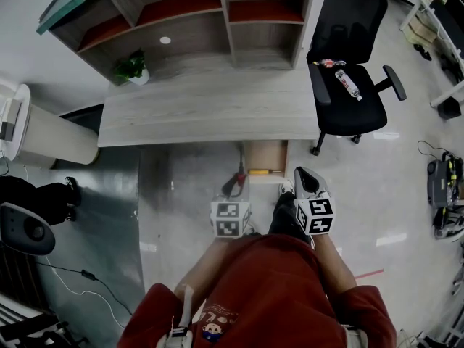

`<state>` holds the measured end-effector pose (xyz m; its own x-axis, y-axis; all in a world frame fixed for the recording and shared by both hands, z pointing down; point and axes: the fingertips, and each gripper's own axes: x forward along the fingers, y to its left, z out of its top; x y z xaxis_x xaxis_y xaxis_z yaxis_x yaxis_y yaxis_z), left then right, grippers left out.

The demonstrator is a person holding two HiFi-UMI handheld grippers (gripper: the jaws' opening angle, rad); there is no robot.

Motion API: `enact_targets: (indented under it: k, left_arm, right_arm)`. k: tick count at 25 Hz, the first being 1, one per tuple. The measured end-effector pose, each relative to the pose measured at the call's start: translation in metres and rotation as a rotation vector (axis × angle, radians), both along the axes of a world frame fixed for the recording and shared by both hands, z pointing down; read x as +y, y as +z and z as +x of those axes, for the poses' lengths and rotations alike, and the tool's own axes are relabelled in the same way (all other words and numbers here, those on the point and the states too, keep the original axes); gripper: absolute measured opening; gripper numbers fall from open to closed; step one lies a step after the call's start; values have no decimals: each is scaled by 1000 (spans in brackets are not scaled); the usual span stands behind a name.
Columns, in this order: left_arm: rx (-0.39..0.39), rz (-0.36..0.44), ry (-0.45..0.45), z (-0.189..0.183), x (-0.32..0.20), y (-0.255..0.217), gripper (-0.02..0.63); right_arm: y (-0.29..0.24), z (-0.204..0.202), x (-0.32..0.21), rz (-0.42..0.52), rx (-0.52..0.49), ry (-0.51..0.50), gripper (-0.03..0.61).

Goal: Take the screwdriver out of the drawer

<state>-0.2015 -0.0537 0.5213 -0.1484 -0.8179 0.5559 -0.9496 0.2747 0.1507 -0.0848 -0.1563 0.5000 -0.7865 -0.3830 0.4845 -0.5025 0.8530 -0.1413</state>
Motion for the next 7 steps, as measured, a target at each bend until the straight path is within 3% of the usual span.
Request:
enact_targets:
  k: [7]
  left_arm:
    - [-1, -5, 2, 0, -3, 2, 91]
  right_arm:
    - [1, -2, -2, 1, 3, -9, 2]
